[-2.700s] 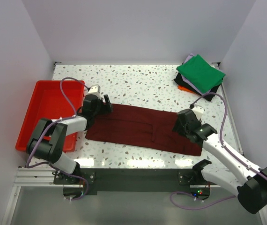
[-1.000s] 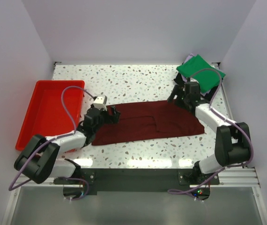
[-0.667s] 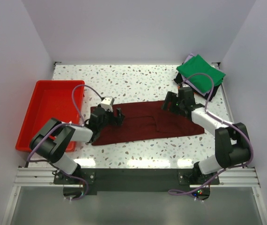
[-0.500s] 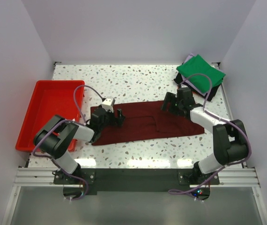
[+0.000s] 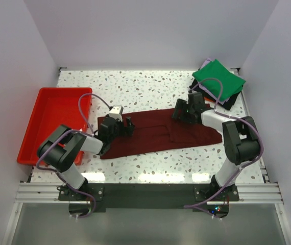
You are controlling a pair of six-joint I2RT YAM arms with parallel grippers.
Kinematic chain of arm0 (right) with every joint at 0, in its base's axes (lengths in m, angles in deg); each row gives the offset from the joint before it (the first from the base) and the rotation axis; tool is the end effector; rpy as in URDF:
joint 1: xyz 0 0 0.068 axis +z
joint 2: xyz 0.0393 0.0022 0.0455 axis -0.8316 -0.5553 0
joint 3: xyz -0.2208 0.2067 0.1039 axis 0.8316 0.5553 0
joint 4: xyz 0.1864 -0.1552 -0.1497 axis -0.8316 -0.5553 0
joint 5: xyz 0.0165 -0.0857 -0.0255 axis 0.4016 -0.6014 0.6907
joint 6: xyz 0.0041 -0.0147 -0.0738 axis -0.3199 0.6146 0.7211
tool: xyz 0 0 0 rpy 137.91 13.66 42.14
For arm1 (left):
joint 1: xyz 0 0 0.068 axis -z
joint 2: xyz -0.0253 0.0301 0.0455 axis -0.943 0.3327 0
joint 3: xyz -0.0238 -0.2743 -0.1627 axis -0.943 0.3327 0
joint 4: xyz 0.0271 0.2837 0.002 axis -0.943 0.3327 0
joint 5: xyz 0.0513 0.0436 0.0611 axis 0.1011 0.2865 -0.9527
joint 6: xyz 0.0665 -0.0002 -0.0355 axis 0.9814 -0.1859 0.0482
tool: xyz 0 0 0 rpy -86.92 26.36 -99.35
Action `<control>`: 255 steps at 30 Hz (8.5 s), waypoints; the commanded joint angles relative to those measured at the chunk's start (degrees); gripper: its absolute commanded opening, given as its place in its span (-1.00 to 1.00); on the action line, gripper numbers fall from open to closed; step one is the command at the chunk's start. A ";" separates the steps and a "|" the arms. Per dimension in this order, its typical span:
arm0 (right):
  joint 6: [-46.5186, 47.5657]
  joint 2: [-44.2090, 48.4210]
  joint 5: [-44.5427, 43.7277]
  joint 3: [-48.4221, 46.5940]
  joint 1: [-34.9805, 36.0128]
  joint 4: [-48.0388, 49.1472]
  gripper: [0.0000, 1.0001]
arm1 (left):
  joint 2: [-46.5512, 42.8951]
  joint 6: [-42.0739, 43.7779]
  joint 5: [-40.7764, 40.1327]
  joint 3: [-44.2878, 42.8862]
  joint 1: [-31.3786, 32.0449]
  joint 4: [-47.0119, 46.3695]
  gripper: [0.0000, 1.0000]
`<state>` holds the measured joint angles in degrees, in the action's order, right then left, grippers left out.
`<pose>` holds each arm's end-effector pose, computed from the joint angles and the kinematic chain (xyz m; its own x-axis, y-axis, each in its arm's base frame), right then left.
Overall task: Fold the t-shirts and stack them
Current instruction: Fold the tshirt
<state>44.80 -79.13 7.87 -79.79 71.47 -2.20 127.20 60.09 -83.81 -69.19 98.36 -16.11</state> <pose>0.3782 0.1069 0.1735 -0.7709 0.3043 -0.5596 0.0934 0.9231 0.3731 0.2892 -0.1487 0.1344 -0.4907 -0.1458 -0.8590 0.2660 0.9138 -0.3071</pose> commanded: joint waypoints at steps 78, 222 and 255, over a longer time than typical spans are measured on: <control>11.06 -23.43 15.08 -51.46 8.88 -11.47 0.95 | -36.14 -16.18 9.44 19.63 21.34 12.25 0.70; -22.78 38.62 -12.34 32.31 40.43 -17.87 -0.78 | -49.41 -25.85 -2.69 14.53 28.55 55.06 -0.31; -18.48 43.55 -22.52 23.53 40.26 -21.56 -1.00 | -40.62 -19.80 -12.61 7.86 28.46 33.44 -1.00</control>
<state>24.32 -34.33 -8.83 -52.47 111.49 -24.88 85.47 36.72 -92.79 -57.52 126.97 24.21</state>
